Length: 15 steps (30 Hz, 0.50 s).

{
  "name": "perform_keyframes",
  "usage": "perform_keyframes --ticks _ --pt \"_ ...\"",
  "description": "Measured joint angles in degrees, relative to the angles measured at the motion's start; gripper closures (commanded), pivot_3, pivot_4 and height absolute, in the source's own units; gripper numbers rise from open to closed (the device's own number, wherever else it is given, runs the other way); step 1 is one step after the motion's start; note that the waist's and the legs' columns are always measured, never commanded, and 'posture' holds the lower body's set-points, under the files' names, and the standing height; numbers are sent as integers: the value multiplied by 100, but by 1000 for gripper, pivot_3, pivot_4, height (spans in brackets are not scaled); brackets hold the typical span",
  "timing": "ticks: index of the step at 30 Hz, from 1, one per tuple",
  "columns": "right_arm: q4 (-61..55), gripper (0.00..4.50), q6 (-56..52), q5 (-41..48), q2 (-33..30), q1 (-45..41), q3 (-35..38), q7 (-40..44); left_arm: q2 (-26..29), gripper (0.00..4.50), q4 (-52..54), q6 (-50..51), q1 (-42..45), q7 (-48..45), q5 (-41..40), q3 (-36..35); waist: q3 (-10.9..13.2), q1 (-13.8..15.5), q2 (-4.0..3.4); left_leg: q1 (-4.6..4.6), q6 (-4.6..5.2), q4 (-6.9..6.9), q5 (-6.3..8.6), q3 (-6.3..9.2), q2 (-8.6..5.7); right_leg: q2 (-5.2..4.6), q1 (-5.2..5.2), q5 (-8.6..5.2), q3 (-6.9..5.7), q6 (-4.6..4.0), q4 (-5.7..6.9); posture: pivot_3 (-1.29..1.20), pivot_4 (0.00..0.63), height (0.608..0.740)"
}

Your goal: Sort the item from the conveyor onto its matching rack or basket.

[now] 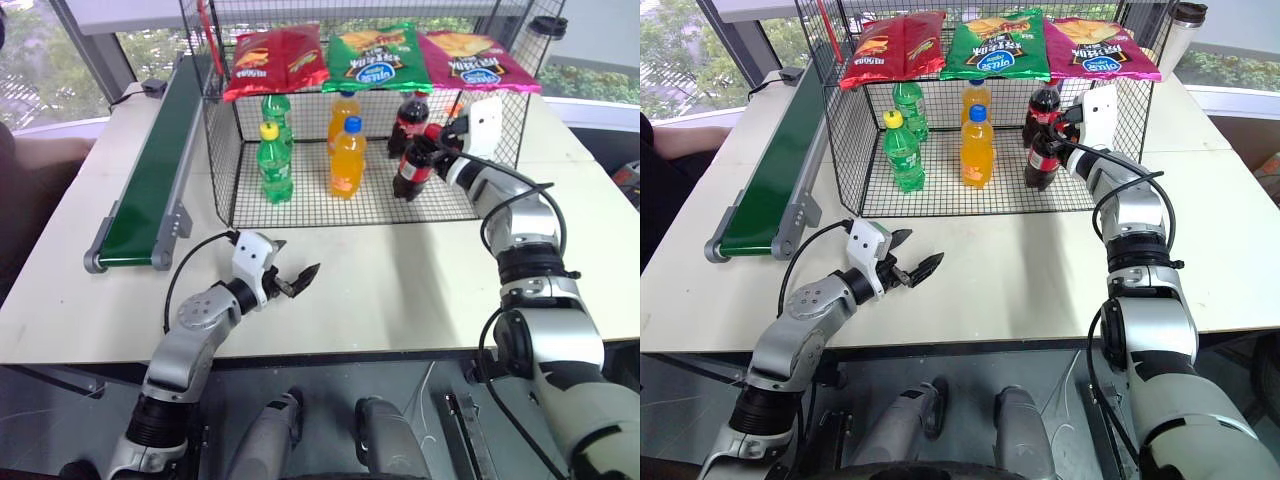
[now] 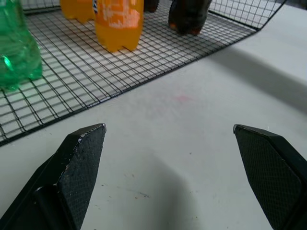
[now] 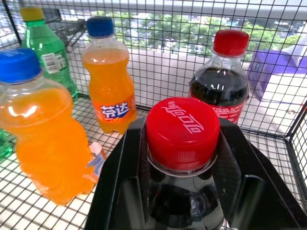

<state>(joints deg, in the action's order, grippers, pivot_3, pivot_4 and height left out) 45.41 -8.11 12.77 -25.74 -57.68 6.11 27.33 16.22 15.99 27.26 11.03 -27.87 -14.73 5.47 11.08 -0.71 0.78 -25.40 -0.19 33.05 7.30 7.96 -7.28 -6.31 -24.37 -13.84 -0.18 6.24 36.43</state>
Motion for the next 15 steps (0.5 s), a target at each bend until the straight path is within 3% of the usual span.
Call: perform_keyframes --ticks 5,11,15 --pt "243 56 254 -41 -4 -120 85 54 -16 0 0 11 -15 69 2 14 0 -10 -1 2 0 0 0 0 2 3 0 1 1 -1 0 0 150 738" --pt "195 56 185 -134 -33 -111 96 170 -37 0 1 23 -29 87 2 42 -1 -10 -1 2 0 0 0 0 3 5 0 2 2 -3 0 0 150 738" --pt "-597 56 -235 -138 -301 254 66 435 -44 0 3 23 -56 89 5 38 -1 15 -1 1 0 0 0 0 3 4 0 1 3 -3 0 0 150 738"
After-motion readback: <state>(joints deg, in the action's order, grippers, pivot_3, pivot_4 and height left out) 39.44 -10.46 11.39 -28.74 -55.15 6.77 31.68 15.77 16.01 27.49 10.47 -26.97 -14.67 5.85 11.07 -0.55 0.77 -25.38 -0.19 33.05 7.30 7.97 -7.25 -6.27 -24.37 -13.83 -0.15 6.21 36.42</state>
